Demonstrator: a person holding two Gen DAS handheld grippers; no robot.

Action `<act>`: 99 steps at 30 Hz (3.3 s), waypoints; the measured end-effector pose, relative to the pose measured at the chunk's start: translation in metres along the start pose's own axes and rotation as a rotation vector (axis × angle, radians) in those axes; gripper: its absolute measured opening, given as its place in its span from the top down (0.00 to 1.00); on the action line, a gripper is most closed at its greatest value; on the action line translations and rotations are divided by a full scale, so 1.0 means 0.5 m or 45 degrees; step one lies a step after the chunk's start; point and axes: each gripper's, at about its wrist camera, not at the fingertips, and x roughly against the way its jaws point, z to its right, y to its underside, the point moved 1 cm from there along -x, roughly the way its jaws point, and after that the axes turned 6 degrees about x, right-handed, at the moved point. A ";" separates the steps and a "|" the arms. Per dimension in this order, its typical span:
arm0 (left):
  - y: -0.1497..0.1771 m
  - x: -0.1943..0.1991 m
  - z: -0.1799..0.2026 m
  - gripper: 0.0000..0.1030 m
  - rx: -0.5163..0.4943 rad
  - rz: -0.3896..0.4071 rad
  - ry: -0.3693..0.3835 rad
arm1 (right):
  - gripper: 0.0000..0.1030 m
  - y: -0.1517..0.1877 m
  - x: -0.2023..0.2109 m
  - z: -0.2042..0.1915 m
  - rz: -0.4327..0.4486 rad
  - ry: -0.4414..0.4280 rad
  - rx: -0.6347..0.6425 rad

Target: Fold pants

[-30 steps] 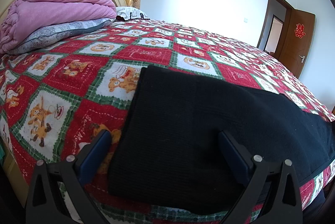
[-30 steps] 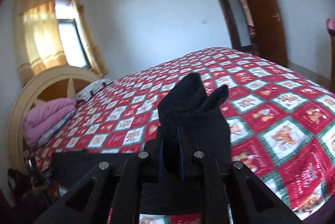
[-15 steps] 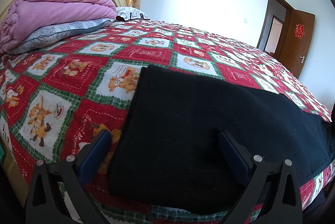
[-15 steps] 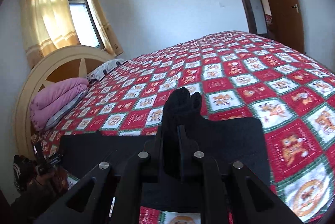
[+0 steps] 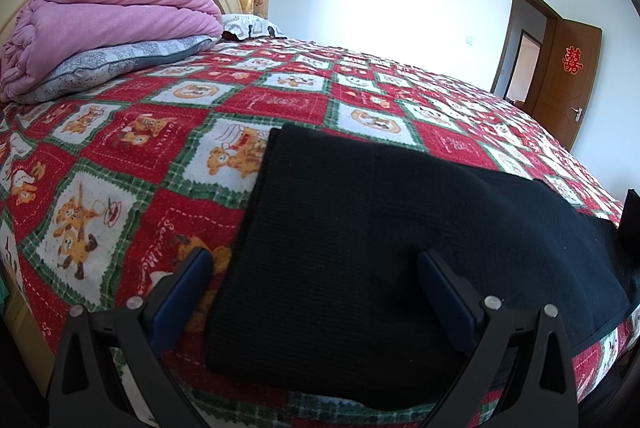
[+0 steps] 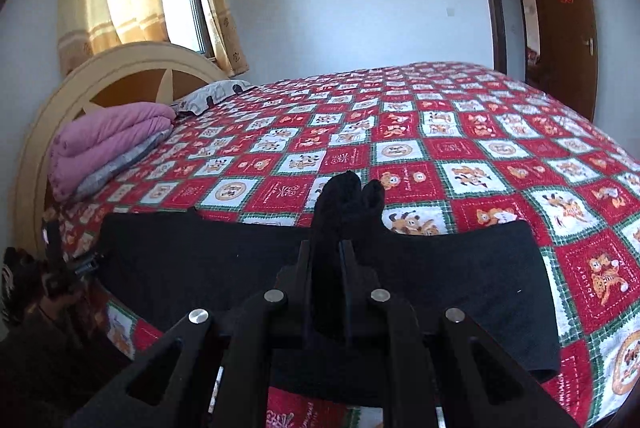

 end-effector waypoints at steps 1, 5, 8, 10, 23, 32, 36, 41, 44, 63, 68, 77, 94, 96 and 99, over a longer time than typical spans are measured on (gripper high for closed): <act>0.000 0.000 0.000 0.00 0.000 0.000 0.000 | 0.89 0.001 -0.003 -0.005 0.002 0.004 0.006; 0.000 0.000 0.000 0.00 0.000 0.000 0.000 | 0.89 0.004 -0.022 -0.030 0.000 0.006 0.041; 0.000 0.000 0.000 0.00 0.000 0.000 0.000 | 0.89 0.008 -0.038 -0.053 -0.014 -0.018 0.075; 0.000 0.000 0.000 0.00 0.000 0.000 0.000 | 0.89 0.011 -0.045 -0.069 -0.018 -0.019 0.112; 0.001 0.000 0.000 0.00 0.000 0.000 0.000 | 0.89 0.033 -0.084 -0.142 -0.060 -0.085 0.264; 0.001 -0.001 0.000 0.00 0.000 0.001 0.000 | 0.87 0.081 -0.138 -0.177 -0.234 -0.067 0.428; 0.001 -0.001 0.000 0.00 0.000 0.001 -0.001 | 0.81 0.098 -0.136 -0.200 -0.247 -0.066 0.547; 0.001 -0.001 0.000 0.00 0.000 0.002 -0.001 | 0.65 0.084 -0.104 -0.189 -0.203 -0.200 0.480; -0.001 0.003 -0.001 0.00 0.011 0.005 0.001 | 0.64 0.057 -0.088 -0.168 -0.147 -0.240 0.366; 0.000 0.005 0.002 0.00 0.029 0.019 -0.002 | 0.62 0.049 -0.206 -0.175 -0.278 -0.261 0.220; 0.003 0.008 0.002 0.00 0.028 0.024 0.006 | 0.62 0.056 -0.209 -0.198 -0.264 -0.226 0.299; 0.004 0.011 0.003 0.01 0.033 0.025 0.031 | 0.62 0.033 -0.194 -0.147 -0.227 -0.208 0.166; 0.028 0.063 -0.038 0.27 0.252 0.012 0.032 | 0.62 0.059 -0.203 -0.172 -0.286 -0.137 0.300; 0.031 0.072 -0.043 0.27 0.274 0.027 0.001 | 0.62 0.062 -0.201 -0.174 -0.286 -0.133 0.315; 0.032 0.065 -0.041 0.27 0.264 0.010 -0.009 | 0.62 0.062 -0.201 -0.173 -0.285 -0.134 0.315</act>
